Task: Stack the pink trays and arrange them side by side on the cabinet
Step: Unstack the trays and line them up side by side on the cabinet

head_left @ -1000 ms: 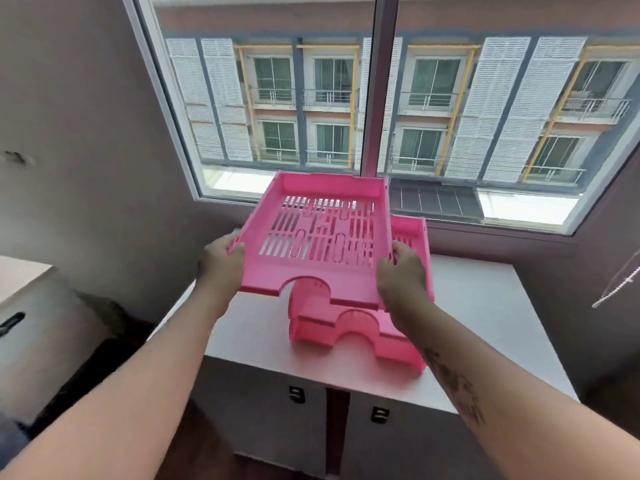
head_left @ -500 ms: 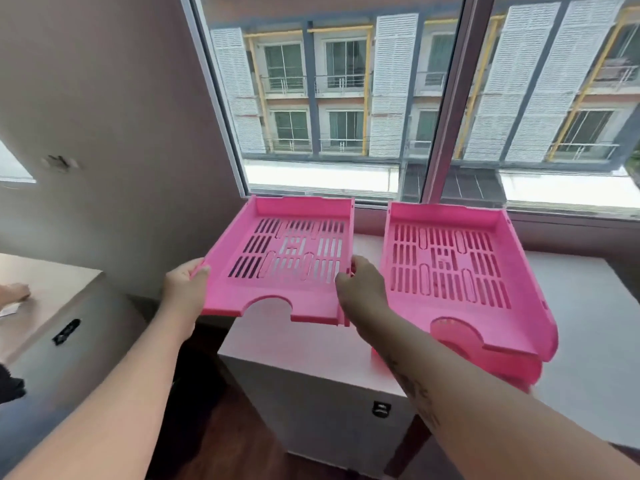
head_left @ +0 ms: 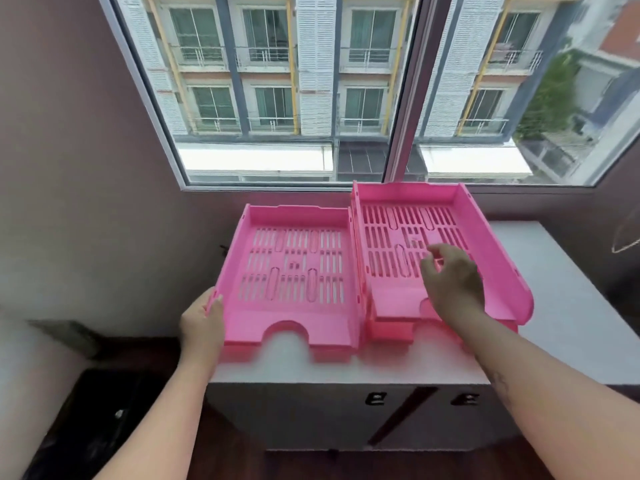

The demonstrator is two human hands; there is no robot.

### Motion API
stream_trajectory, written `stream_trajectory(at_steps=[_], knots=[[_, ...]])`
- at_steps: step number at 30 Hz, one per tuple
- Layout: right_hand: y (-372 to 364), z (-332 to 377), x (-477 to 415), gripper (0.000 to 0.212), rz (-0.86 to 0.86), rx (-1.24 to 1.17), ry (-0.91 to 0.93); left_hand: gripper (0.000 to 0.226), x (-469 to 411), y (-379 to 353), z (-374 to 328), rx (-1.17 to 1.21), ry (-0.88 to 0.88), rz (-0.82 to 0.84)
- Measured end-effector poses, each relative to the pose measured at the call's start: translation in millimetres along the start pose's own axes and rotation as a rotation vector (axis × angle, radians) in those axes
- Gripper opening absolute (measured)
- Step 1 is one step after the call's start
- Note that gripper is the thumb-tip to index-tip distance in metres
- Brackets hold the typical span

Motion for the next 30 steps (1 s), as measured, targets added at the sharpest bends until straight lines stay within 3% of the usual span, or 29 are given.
stream_trajectory(at_steps=[4,8,10,13,18,22,25,29,30], knots=[[6.1,-22.4,-5.3,0.028,-0.002,-0.008,-0.07,0.039,2.2,-12.8,6.9,-0.05,0.009,0.04],[3.4,-21.9,-7.7,0.029,0.056,0.022,-0.023,0.04,4.1,-18.4,-8.6,-0.146,-0.031,0.047],[6.9,-21.1,-12.9,0.03,0.065,0.037,-0.013,0.052,5.5,-21.1,-34.9,-0.196,-0.132,-0.01],[20.3,-24.3,-28.2,0.032,0.04,0.027,-0.039,0.051,12.4,-40.8,-91.7,-0.258,-0.402,-0.064],[50.4,-39.2,-57.7,0.031,-0.02,0.045,-0.048,0.05,42.1,-114.1,-162.9,-0.33,-0.545,0.158],[61.2,-73.5,-68.1,0.036,-0.002,0.094,-0.115,0.054,73.1,-166.5,-164.8,-0.374,-0.52,0.287],[60.0,-101.3,-61.9,0.035,0.04,0.088,-0.159,0.055,91.3,-189.5,-147.0,-0.39,-0.406,0.327],[49.5,-131.9,-55.1,0.033,0.086,0.026,-0.287,0.022,106.0,-208.9,-132.9,-0.46,-0.312,0.31],[46.7,-136.6,-55.7,0.03,0.097,0.013,-0.317,0.03,108.6,-211.0,-133.2,-0.465,-0.297,0.287]])
Point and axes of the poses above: each hand's wrist, its own x-axis away from the middle knuckle, its own y-axis out of the back of the hand, z = x × y, the point moved 6 cm from there along -x, towards the middle knuckle, and after that the axes turned 3 degrees about -z, right-handed, at the moved point
